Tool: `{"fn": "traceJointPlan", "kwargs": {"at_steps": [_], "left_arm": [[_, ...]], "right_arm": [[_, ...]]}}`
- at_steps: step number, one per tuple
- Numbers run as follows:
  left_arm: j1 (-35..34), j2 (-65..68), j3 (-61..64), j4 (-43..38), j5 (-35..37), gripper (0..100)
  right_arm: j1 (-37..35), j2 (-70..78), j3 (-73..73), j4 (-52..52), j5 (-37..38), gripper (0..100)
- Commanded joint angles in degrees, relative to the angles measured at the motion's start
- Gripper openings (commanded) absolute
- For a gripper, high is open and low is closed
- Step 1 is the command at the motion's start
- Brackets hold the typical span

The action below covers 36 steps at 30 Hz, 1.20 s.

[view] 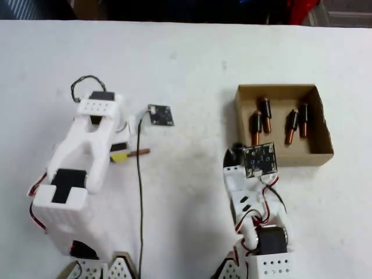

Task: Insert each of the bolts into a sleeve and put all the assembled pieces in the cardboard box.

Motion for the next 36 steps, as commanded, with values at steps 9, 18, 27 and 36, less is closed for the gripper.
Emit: {"fn": "traceJointPlan", "kwargs": {"at_steps": [9,18,27,36], "left_arm": [[1.63,-3.74,-12.13,8.09,11.43,17],[5.49,-3.74,-30.07,22.59,20.48,17],[5.41,-3.74,-36.84,27.16,30.86,17],[5.49,-13.67,-35.69,27.25,34.02,17]], "right_arm": [[-0.04,-0.66,-0.7,-1.1,-0.35,1.6],[-0.04,-0.66,-0.7,-1.1,-0.35,1.6],[-0.04,-0.66,-0.7,-1.1,-0.35,1.6],[-0.04,-0.66,-0.7,-1.19,-0.35,1.6]]}}
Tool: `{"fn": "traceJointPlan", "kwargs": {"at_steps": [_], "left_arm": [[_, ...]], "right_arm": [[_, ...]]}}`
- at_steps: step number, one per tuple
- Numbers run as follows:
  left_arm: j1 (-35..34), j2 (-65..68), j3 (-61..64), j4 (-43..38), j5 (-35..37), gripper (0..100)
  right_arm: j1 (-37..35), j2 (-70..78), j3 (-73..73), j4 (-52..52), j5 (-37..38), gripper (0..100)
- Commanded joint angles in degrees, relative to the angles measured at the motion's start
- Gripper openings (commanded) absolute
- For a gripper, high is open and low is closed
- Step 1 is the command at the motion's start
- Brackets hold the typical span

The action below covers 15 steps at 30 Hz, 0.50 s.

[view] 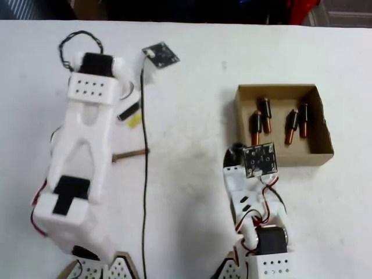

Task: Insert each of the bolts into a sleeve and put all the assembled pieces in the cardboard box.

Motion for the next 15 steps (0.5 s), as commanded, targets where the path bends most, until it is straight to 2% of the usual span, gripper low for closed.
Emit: {"fn": "traceJointPlan", "kwargs": {"at_steps": [1,9,12,15], "left_arm": [[0.48,-8.66,-0.09,0.62,0.53,17],[0.48,-21.14,17.76,-2.11,2.37,17],[0.4,-25.89,24.88,-5.89,7.82,17],[0.04,-29.49,31.21,-9.49,16.79,17]], "right_arm": [[-0.04,-0.66,-0.7,-1.19,-0.35,1.6],[-0.04,-0.66,-0.7,-1.19,-0.35,1.6],[-0.04,-0.66,-0.7,-1.19,-0.35,1.6],[-0.04,-0.66,-0.7,-1.1,-0.35,1.6]]}}
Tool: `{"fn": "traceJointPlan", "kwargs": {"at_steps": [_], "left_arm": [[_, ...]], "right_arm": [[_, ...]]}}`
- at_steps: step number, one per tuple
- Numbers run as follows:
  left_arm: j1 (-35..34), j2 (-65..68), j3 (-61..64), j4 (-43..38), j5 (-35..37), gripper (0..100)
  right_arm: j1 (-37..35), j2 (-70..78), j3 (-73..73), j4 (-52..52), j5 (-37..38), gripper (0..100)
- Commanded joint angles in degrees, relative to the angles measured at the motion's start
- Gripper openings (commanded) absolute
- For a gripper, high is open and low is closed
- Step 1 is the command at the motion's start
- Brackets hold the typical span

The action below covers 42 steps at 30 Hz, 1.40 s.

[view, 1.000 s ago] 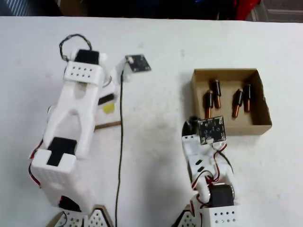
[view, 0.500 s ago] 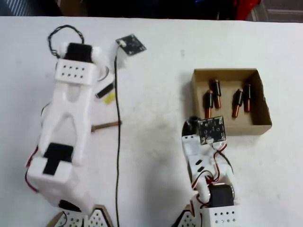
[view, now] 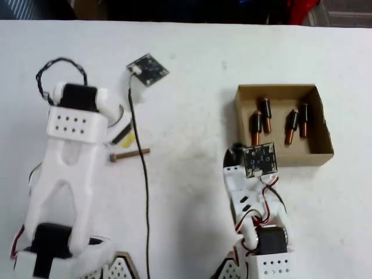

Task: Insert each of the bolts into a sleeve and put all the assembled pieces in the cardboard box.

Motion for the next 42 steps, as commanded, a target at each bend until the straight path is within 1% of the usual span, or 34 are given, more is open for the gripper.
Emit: {"fn": "traceJointPlan", "kwargs": {"at_steps": [1,5,7,13,21,27,29,32,34,37,39,42], "left_arm": [[-0.04,-5.85,5.8,-5.63,11.25,17],[-0.13,-6.99,13.63,-11.25,26.11,17],[0.22,-7.08,17.41,-14.59,29.54,17],[0.31,-7.34,25.32,-21.54,25.76,17],[0.22,-7.43,29.27,-30.51,25.41,17],[0.4,-7.43,30.07,-31.38,25.58,17],[0.4,-7.43,30.42,-31.12,27.69,17],[0.4,-7.43,30.07,-27.96,34.37,17],[0.13,-7.43,29.98,-28.04,40.7,17],[-0.13,-6.99,30.51,-28.84,55.3,17],[-0.13,-6.99,31.65,-29.54,63.74,17],[-0.13,-6.99,33.93,-33.85,75.78,17]], "right_arm": [[-0.04,-0.66,-0.7,-1.1,-0.35,1.6],[-0.04,-0.66,-0.7,-1.1,-0.35,1.6],[-0.04,-0.66,-0.7,-1.1,-0.35,1.6],[-0.04,-0.66,-0.18,-1.36,-0.35,1.6],[-0.04,-0.66,-0.18,-1.36,-0.35,1.6],[-0.04,-0.66,-0.18,-1.36,-0.35,1.6],[-0.04,-0.66,-0.18,-1.36,-0.35,1.6],[-0.04,-0.66,-0.18,-1.36,-0.35,1.6],[-0.04,-0.66,-0.18,-1.36,-0.35,1.6],[-0.04,-0.66,-0.18,-1.36,-0.35,1.6],[-0.04,-0.66,-0.18,-1.36,-0.35,1.6],[-0.04,-0.66,-0.18,-1.36,-0.35,1.6]]}}
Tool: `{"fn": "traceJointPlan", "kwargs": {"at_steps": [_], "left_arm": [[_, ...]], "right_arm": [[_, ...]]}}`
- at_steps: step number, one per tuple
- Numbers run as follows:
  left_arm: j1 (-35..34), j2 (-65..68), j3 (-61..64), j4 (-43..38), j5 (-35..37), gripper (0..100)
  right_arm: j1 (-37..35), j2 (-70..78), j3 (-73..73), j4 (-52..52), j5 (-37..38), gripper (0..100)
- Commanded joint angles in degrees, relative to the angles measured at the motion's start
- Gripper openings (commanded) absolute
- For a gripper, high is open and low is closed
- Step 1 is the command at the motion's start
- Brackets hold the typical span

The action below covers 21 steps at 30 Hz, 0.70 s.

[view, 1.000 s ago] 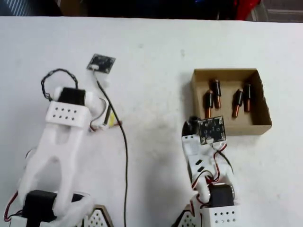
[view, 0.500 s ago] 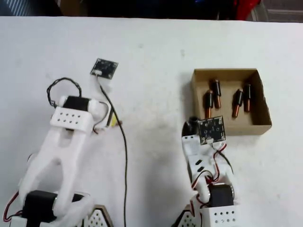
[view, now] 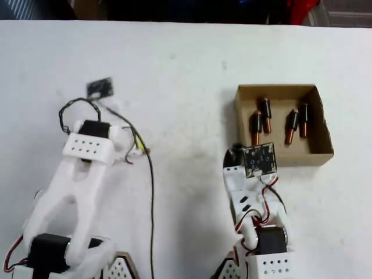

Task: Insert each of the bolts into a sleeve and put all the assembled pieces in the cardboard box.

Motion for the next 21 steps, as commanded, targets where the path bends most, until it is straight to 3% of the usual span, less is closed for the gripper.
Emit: {"fn": "traceJointPlan", "kwargs": {"at_steps": [1,4,13,21], "left_arm": [[-0.31,-2.33,1.58,-5.45,16.97,17],[-0.92,-2.42,4.48,-8.88,26.55,17],[-5.32,-2.33,6.24,-12.75,31.82,17],[-7.78,-2.33,9.41,-16.0,32.0,17]], "right_arm": [[-0.04,-0.66,-0.53,-1.36,-0.35,1.6],[-0.04,-0.66,-0.53,-1.36,-0.35,1.6],[-0.04,-0.66,-0.53,-1.1,-0.35,1.6],[-0.04,-0.66,-0.53,-1.1,-0.35,1.6]]}}
